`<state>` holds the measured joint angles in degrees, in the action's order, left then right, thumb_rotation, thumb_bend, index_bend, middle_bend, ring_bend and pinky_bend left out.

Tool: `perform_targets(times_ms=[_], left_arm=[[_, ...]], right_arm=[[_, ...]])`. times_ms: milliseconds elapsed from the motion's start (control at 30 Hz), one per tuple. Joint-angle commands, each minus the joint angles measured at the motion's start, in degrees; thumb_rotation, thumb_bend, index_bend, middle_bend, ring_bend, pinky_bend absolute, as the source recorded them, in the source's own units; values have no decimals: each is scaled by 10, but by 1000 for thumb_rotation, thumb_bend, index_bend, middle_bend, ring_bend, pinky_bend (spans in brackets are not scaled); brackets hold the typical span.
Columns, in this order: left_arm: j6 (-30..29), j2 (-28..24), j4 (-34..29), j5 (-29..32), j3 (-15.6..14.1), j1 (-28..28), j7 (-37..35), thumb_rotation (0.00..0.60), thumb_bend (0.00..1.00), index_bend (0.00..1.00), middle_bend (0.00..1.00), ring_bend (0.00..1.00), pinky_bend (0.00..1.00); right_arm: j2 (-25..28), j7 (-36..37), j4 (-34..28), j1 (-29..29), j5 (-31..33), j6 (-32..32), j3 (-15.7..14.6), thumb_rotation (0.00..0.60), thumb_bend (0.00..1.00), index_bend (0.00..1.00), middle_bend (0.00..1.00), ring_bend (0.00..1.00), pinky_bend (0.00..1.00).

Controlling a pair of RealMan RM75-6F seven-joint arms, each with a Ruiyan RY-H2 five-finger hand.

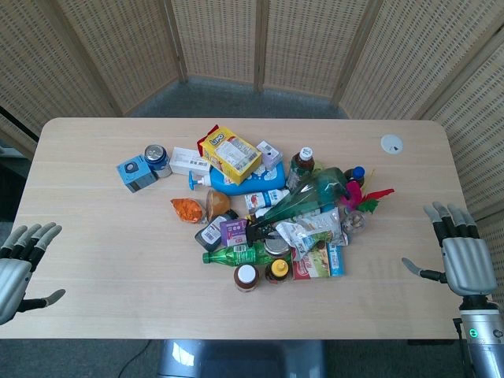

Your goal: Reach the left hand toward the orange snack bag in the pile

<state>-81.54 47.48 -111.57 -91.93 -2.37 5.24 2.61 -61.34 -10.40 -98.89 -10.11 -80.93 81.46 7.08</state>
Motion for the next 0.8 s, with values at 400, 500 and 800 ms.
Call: perform_targets(times_ms=[400, 500, 800], left_arm=[[41, -4, 11, -3, 1, 25, 18, 600, 180, 0, 0, 0, 0], [84, 6, 22, 14, 6, 49, 25, 600, 180, 0, 0, 0, 0], [222, 101, 116, 114, 60, 151, 39, 600, 181, 1, 0, 0, 0]], right_arm=[[-1, 9, 2, 11, -4, 12, -6, 391, 181, 0, 0, 0, 0], [-1, 7, 1, 14, -1, 12, -7, 386, 181, 0, 0, 0, 0], [12, -4, -9, 26, 13, 22, -7, 386, 182, 0, 0, 0, 0]])
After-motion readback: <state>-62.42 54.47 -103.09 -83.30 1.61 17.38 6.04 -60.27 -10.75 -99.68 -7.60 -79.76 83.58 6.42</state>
